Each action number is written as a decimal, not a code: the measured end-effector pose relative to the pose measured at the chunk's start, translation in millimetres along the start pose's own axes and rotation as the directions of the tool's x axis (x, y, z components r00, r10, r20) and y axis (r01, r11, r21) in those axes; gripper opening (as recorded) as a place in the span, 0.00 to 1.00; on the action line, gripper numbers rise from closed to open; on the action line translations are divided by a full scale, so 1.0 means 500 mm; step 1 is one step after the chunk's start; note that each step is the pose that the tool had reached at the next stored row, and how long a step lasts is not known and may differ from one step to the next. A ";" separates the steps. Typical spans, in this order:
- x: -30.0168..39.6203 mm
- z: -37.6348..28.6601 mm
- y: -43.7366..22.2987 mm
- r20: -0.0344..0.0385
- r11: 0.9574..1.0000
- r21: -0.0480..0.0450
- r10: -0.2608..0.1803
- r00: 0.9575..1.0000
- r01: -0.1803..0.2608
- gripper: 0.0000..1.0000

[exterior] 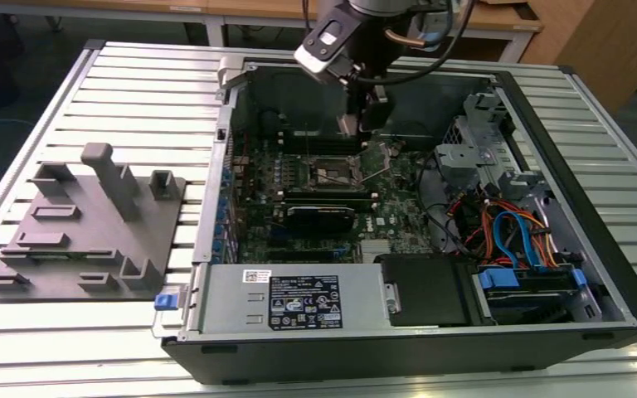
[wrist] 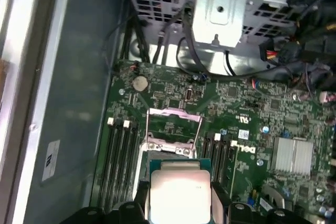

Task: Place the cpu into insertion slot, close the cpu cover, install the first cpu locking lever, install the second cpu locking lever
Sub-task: 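Place the cpu into insertion slot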

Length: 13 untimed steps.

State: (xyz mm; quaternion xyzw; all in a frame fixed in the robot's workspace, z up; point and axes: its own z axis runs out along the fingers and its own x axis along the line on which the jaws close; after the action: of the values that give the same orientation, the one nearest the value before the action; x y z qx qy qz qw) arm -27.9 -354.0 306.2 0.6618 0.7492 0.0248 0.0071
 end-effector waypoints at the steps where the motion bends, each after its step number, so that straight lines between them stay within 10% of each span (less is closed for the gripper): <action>1: 0.000 0.003 0.000 0.001 1.000 0.000 0.017 1.000 -0.017 0.54; 13: 0.007 0.041 -0.001 0.004 0.995 -0.002 0.096 0.995 -0.096 0.54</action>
State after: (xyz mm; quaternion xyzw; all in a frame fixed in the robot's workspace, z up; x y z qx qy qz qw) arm -27.9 -350.1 285.8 0.6971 0.7165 0.0243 0.0082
